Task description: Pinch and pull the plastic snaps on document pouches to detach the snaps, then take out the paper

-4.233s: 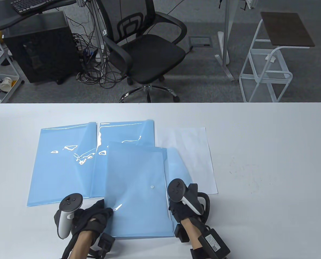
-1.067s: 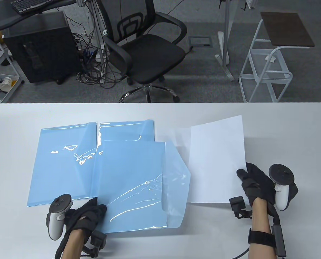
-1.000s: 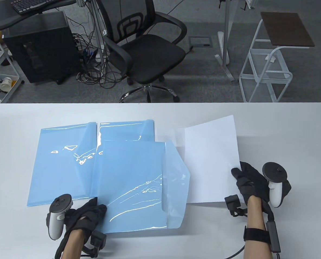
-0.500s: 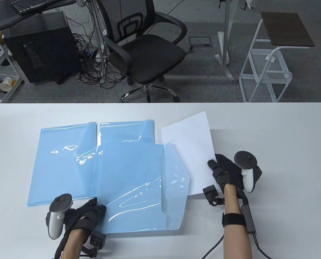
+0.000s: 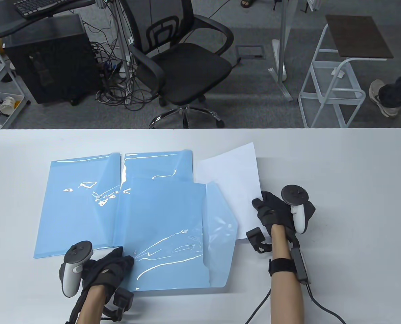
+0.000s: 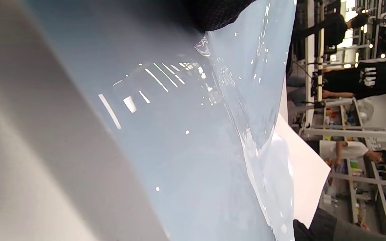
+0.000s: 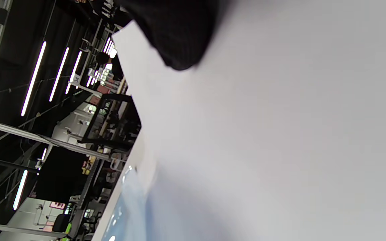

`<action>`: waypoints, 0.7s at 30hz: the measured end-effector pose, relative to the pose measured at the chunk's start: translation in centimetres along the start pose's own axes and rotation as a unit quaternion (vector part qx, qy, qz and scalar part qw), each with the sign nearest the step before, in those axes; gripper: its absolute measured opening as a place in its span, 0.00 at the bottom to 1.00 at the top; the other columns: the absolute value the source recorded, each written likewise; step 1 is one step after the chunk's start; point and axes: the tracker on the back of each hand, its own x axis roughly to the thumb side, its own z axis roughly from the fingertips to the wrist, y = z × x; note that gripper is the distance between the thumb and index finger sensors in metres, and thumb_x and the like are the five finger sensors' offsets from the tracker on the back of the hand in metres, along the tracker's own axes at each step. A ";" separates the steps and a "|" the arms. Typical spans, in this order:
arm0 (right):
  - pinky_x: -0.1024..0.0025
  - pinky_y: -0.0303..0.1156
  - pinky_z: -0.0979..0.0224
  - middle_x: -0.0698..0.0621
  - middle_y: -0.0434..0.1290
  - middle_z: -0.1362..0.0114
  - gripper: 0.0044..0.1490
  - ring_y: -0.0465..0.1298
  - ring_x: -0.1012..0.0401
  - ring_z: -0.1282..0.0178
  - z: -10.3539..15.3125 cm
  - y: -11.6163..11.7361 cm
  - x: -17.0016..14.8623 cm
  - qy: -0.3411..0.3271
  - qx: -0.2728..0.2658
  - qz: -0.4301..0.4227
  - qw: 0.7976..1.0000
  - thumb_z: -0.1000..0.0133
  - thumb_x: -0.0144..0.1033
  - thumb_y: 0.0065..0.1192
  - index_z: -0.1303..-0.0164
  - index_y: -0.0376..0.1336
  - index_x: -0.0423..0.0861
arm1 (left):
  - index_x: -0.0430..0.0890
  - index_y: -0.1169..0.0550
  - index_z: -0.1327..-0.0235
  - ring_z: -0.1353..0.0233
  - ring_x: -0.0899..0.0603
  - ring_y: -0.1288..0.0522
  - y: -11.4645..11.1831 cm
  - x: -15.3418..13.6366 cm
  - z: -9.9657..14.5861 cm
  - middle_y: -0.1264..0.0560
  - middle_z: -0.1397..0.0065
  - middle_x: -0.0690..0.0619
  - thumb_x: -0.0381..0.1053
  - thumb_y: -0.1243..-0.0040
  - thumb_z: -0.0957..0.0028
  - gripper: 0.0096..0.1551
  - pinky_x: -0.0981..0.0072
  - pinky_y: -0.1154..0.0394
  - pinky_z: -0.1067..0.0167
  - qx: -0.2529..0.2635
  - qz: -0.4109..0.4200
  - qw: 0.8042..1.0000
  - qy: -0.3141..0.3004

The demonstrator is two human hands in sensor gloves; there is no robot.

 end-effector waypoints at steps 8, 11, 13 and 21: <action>0.53 0.81 0.56 0.39 0.78 0.32 0.39 0.84 0.47 0.55 0.7 -0.1 0.6 -0.003 -0.055 0.101 0.993 0.44 0.40 0.68 0.23 0.60 0.42 | 0.38 0.35 0.26 0.50 0.43 0.15 0.0 0.0 0.0 0.22 0.36 0.47 0.40 0.48 0.38 0.27 0.54 0.18 0.52 0.002 0.001 1.000 -0.001; 0.52 0.81 0.54 0.38 0.76 0.28 0.41 0.82 0.44 0.50 1.2 -0.4 0.9 -0.012 -0.080 0.128 0.988 0.44 0.42 0.68 0.21 0.58 0.43 | 0.38 0.35 0.26 0.50 0.43 0.15 0.0 0.1 0.0 0.22 0.36 0.47 0.40 0.48 0.38 0.27 0.54 0.18 0.51 0.001 0.001 1.000 -0.003; 0.47 0.80 0.49 0.36 0.72 0.24 0.42 0.80 0.40 0.43 1.7 -0.6 1.0 -0.013 -0.089 0.142 0.986 0.44 0.42 0.67 0.20 0.57 0.44 | 0.38 0.35 0.26 0.50 0.43 0.15 0.0 0.0 0.0 0.22 0.36 0.47 0.40 0.48 0.38 0.27 0.54 0.18 0.51 0.001 0.002 1.000 -0.005; 0.31 0.65 0.29 0.33 0.57 0.13 0.41 0.62 0.31 0.22 4.7 -1.2 1.6 -0.058 -0.134 0.228 0.963 0.42 0.41 0.65 0.18 0.54 0.48 | 0.38 0.35 0.26 0.49 0.44 0.15 -0.1 0.0 -0.1 0.22 0.35 0.47 0.40 0.49 0.38 0.27 0.54 0.18 0.51 -0.004 0.006 1.000 -0.016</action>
